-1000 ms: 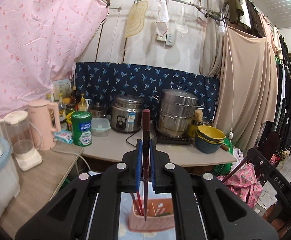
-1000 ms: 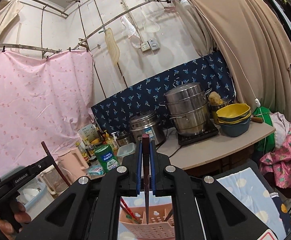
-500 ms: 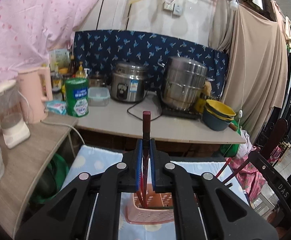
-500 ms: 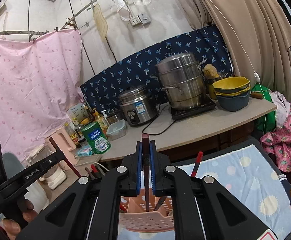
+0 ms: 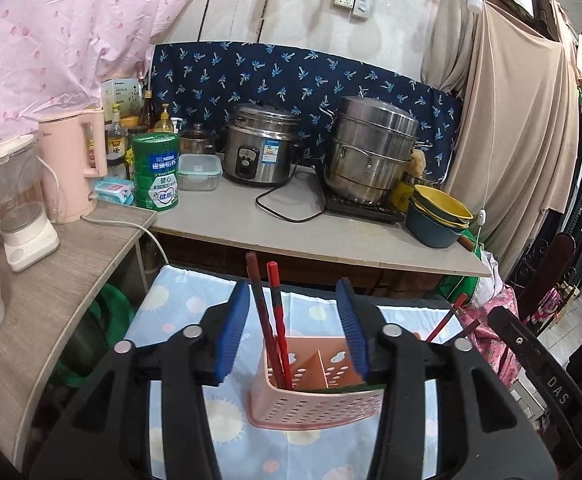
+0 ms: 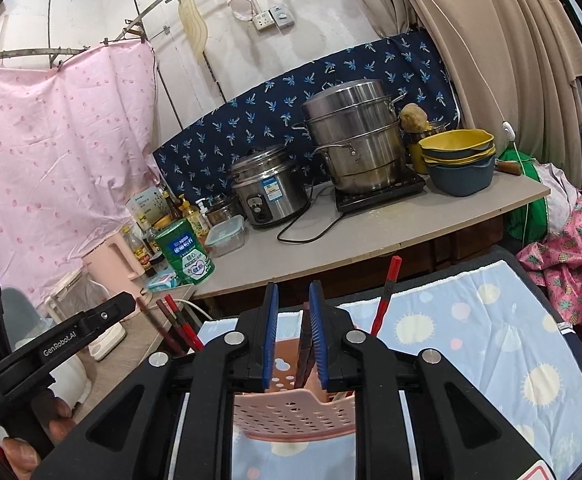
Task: Organize utensils
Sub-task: 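Open both tools to drop the dark red chopsticks into the basket, then move both open tools back down over the green chopstick and gold spoon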
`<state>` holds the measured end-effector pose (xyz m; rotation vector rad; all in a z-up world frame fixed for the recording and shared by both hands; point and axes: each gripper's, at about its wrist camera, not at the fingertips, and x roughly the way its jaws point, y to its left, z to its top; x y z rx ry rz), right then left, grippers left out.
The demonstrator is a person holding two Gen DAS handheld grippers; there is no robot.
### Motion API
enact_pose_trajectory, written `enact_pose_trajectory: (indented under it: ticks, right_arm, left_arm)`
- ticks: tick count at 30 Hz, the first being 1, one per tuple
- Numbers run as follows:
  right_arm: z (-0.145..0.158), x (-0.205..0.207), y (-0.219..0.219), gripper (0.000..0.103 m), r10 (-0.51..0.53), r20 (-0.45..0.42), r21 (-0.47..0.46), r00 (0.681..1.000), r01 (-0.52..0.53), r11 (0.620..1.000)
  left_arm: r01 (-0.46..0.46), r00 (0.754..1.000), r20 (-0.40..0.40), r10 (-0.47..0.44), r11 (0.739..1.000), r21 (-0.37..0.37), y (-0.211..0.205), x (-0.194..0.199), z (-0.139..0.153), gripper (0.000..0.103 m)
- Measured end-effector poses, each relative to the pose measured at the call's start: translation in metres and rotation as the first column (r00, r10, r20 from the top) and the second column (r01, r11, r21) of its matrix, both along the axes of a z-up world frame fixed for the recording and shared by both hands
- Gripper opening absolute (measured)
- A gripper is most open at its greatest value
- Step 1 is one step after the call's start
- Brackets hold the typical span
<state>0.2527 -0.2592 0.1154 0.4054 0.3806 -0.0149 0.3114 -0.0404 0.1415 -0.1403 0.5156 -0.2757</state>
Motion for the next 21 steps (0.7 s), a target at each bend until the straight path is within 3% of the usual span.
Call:
enact_pose_trajectory:
  ticks: [6,10,21]
  right_arm:
    - [0.004,-0.014,0.001,0.024,-0.001,0.009,0.008,1.0,0.001,1.0]
    - [0.005,-0.025,0.002,0.024,0.005,0.004,0.013,1.0,-0.005,1.0]
    - [-0.017,-0.084,0.009,0.024,0.043,-0.062,0.068,0.997,-0.039,0.997]
  left_arm:
    - [-0.001,1.0,-0.022,0.001,1.0,-0.006,0.004,-0.01,0.0,0.049]
    - [-0.006,1.0,-0.03,0.006,1.0,0.002,0.006,-0.024,-0.002,0.058]
    - [0.006,0.996,-0.09,-0.002,0.999,0.045,0.012,-0.074,-0.021,0.061]
